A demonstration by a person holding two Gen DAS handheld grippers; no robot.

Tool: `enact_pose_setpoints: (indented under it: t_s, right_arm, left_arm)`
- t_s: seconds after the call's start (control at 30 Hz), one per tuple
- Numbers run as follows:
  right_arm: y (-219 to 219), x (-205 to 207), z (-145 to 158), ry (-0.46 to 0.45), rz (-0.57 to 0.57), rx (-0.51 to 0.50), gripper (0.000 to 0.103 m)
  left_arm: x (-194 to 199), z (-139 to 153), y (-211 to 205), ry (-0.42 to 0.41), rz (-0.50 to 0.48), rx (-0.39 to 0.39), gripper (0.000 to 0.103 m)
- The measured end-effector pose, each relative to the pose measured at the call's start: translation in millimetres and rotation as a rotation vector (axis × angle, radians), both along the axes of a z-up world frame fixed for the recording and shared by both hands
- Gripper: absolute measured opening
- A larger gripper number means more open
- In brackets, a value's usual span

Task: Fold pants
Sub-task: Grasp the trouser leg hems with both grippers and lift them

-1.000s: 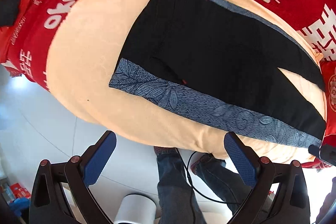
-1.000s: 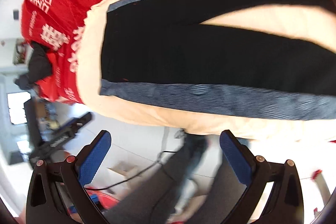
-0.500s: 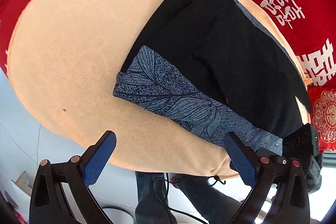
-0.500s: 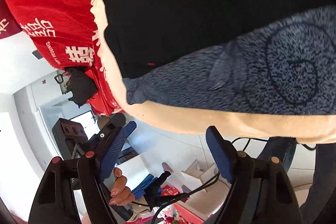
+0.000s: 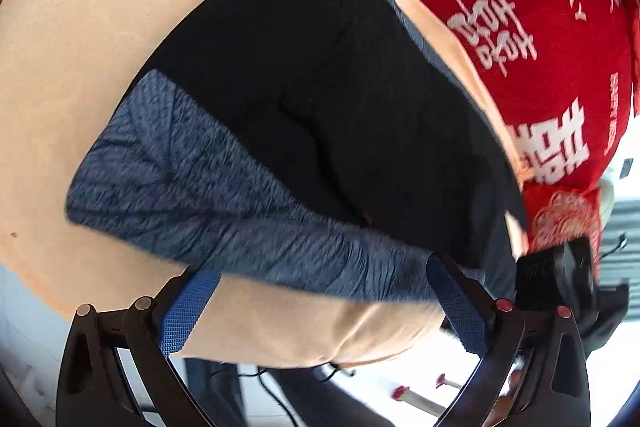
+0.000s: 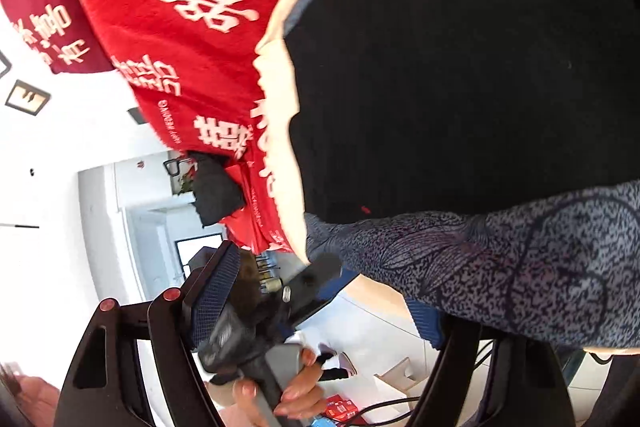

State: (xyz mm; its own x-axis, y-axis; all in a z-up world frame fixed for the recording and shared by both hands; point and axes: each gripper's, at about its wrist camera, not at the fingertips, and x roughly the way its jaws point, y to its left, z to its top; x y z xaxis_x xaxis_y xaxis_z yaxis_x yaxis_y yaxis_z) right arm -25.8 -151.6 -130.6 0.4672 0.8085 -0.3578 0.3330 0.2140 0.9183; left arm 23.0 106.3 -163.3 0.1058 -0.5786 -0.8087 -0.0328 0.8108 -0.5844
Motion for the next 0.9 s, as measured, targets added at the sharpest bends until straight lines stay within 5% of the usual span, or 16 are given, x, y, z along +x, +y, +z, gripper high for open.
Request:
enact_pose_setpoints:
  t_s: [0.1,0.23,0.3,0.4,0.77,0.83,0.9]
  right_arm:
    - [-3,-5,-1,0.004,0.015,0.001,0.081]
    - [-18,-41,-24,0.065,0.035,-0.085,0.082]
    - [-40,-71,-36,0.109,-0.013,-0.087,0.082]
    - [-76,-109,-47,0.16,-0.129,-0.084,0.081]
    - [-102,-142,-78,0.162,-0.338,0.082,0.075]
    - [-107,-138,-79,0.124,-0.391,0.129,0.07]
    - [-112,-137,-79,0.091,-0.461,0.192,0.045]
  left_arm:
    - [12,-1,1,-0.001,0.066,-0.016,0.1]
    - [18,-4,-12,-0.012,0.037,0.06,0.093]
    - [16,-1,-15,-0.032,-0.01,0.113,0.074]
    - [19,-1,-18,-0.027,-0.054,0.112,0.063]
    - [22,-3,-29,-0.006,-0.14,0.164,0.063]
    - [24,-3,-35,-0.005,-0.144,0.179,0.063]
    - [24,-1,-36,-0.004,-0.146,0.193,0.063]
